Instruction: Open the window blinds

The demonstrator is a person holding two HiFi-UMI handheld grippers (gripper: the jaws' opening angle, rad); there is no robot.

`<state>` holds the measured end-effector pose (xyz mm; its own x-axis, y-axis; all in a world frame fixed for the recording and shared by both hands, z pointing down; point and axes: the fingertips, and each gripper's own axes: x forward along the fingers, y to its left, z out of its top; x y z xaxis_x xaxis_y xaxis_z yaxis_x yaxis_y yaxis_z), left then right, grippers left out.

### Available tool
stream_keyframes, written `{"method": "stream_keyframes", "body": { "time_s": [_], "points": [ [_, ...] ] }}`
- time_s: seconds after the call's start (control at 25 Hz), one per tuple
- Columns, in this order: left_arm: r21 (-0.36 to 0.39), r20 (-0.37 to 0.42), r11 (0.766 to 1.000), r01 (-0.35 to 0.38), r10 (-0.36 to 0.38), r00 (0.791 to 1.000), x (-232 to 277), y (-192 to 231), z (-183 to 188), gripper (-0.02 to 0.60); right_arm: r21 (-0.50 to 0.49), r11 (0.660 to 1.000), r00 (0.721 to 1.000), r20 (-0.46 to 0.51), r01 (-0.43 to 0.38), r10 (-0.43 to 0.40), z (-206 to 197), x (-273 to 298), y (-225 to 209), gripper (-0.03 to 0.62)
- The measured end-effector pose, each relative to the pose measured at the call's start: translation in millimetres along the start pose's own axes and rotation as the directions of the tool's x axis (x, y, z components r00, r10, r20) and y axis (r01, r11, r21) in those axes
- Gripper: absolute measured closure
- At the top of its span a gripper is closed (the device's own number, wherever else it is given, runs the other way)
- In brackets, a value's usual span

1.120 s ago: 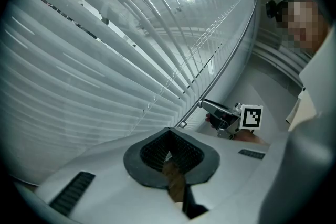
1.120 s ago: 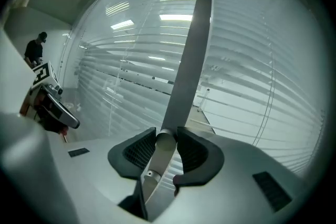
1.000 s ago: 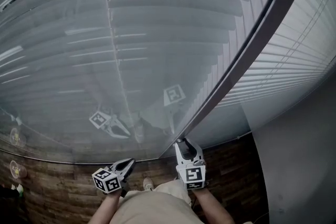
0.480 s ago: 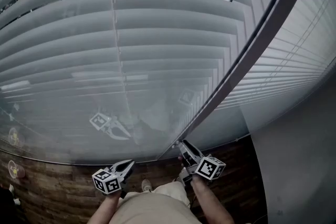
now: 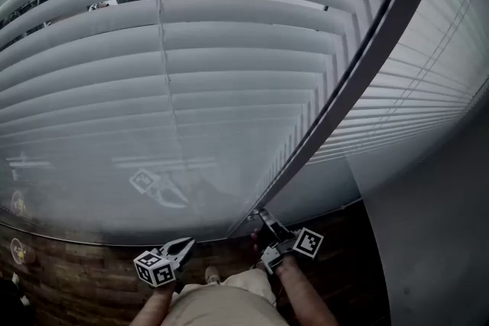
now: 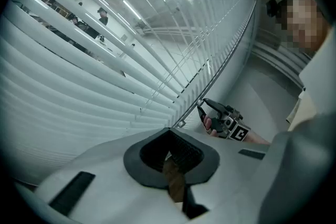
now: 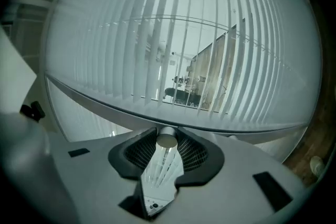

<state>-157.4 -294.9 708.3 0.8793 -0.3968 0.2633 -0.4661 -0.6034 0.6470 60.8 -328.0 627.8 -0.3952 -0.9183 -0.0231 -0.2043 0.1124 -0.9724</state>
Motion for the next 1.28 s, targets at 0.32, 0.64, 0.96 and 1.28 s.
{"method": "stream_keyframes", "body": {
  "time_s": [0.32, 0.64, 0.96, 1.28],
  "points": [
    [0.0, 0.006, 1.0, -0.006, 0.006, 1.0, -4, 1, 1, 0.569, -0.62, 0.766, 0.985, 0.077, 0.169, -0.155, 9, -15, 15, 0.433],
    [-0.002, -0.002, 1.0, -0.01, 0.01, 1.0, -4, 6, 0, 0.569, -0.975, 0.114, 0.942, 0.151, 0.193, -0.298, -20, -3, 28, 0.434],
    [-0.004, 0.004, 1.0, -0.017, 0.017, 1.0, -4, 9, 4, 0.569, -0.965, 0.166, 0.944, 0.151, 0.206, -0.292, -16, 3, 25, 0.485],
    [-0.009, 0.008, 1.0, -0.017, 0.017, 1.0, -4, 15, 6, 0.569, -0.846, 0.491, 0.963, 0.087, 0.207, -0.256, -5, 1, 19, 0.491]
  ]
}}
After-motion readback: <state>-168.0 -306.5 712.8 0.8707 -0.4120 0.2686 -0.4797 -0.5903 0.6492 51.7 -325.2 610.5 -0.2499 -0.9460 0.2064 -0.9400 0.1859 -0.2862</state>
